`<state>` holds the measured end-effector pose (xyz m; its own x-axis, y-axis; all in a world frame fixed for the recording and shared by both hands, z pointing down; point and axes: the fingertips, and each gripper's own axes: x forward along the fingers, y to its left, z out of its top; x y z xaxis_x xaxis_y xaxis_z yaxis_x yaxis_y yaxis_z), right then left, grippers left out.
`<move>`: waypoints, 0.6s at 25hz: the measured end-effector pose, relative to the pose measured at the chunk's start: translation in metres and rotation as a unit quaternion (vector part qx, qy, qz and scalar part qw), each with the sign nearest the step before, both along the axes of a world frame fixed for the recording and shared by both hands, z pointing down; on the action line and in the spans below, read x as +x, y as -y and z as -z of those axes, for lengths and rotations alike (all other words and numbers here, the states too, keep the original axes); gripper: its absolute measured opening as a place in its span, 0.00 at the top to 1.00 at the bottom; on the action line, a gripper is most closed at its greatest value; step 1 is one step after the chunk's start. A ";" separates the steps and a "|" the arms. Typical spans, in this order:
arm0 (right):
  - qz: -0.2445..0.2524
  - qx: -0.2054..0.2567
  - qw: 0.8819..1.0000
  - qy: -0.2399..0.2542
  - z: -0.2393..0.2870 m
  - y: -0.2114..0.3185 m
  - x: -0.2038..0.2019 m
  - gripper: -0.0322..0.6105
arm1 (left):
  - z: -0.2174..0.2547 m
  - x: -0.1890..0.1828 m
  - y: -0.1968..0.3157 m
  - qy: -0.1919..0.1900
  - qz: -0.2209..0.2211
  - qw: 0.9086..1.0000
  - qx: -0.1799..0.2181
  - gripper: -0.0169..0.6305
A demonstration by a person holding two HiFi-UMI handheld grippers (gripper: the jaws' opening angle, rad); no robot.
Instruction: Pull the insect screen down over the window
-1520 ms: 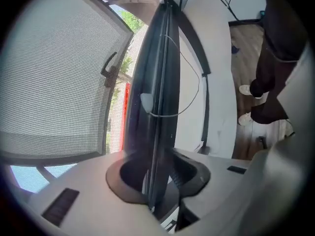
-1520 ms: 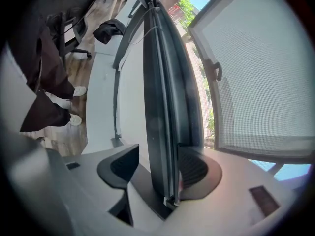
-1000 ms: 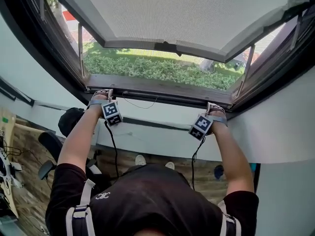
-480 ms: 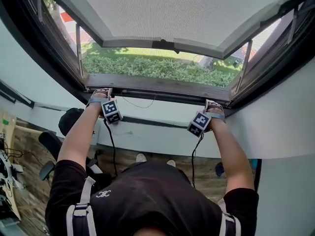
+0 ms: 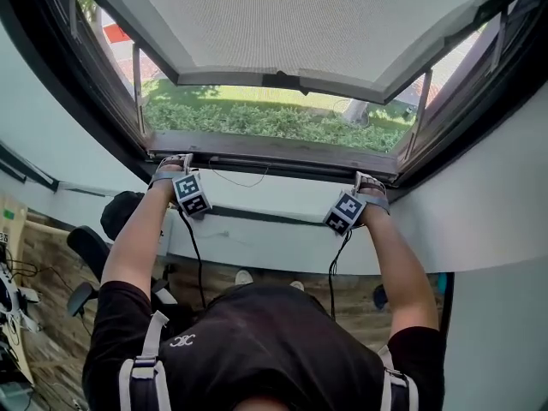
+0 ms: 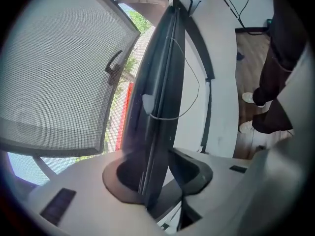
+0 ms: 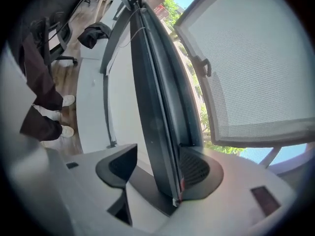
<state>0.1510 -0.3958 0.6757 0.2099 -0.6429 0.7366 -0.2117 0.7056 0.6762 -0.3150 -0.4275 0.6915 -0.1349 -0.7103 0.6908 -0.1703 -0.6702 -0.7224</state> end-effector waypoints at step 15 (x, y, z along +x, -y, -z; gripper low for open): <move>-0.041 0.130 0.912 0.386 0.097 -0.007 -0.072 0.94 | 0.106 0.024 -0.024 -0.480 0.295 0.818 0.120 0.95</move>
<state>0.0795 -0.3888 0.5784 -0.2526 -0.8228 0.5091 -0.7407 0.5030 0.4453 -0.2905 -0.4036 0.5857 0.0192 -0.8479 0.5298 -0.9781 -0.1258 -0.1659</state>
